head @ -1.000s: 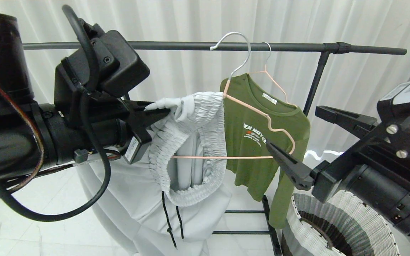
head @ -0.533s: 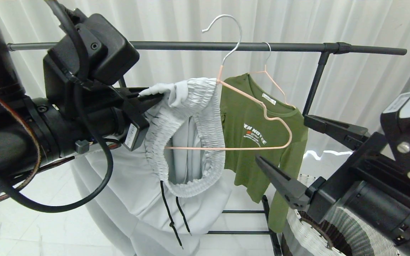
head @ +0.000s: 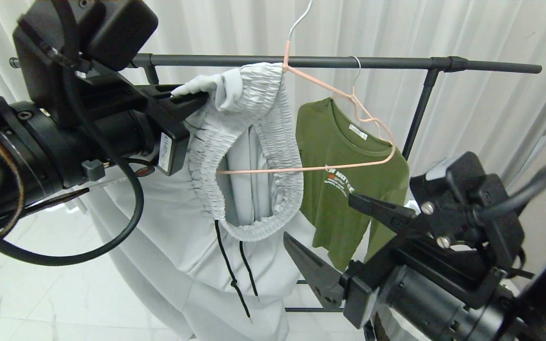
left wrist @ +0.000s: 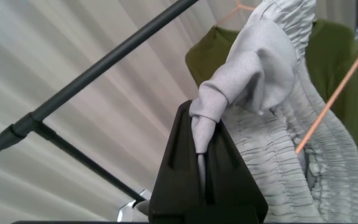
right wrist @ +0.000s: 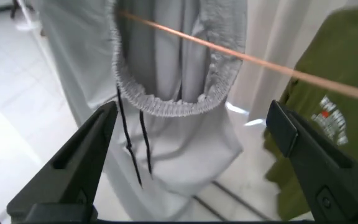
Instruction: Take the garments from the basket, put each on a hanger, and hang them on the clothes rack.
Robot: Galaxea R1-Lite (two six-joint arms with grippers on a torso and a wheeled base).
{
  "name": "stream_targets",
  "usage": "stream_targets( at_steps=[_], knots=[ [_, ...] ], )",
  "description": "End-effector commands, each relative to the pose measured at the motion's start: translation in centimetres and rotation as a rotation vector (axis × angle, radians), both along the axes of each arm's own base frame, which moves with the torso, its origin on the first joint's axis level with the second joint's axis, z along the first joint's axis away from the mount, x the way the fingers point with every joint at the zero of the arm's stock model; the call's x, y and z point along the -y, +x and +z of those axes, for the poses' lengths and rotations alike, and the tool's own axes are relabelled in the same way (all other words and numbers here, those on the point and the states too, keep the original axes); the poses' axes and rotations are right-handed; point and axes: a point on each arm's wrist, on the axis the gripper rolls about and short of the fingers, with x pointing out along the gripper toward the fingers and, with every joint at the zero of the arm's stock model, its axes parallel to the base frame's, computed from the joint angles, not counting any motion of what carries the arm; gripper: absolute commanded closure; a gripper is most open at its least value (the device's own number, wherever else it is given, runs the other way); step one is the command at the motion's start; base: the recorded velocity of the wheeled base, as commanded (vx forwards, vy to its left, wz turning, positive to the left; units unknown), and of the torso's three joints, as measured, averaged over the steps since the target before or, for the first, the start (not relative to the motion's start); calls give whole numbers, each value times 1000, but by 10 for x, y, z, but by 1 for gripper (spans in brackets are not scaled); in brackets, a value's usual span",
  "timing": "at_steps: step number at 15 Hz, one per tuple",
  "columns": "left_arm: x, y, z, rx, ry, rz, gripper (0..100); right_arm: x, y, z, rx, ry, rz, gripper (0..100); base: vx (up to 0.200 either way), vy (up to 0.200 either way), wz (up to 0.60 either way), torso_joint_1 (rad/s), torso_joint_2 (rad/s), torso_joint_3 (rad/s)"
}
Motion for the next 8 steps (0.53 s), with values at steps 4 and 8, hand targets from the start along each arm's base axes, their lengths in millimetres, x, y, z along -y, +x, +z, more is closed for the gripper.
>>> stream_targets(
  at_steps=[4, 8],
  knots=[
    [5, -7, 6, -3, -50, -32, 100, -20, 44, -16, -100, 42, -121, 0, 0, 0, 0, 0, 0, 0],
    [6, -10, 14, 7, -85, -40, 100, -17, 63, -26, -140, 57, -208, 0, 0, 0, 0, 0, 0, 0]
  ],
)
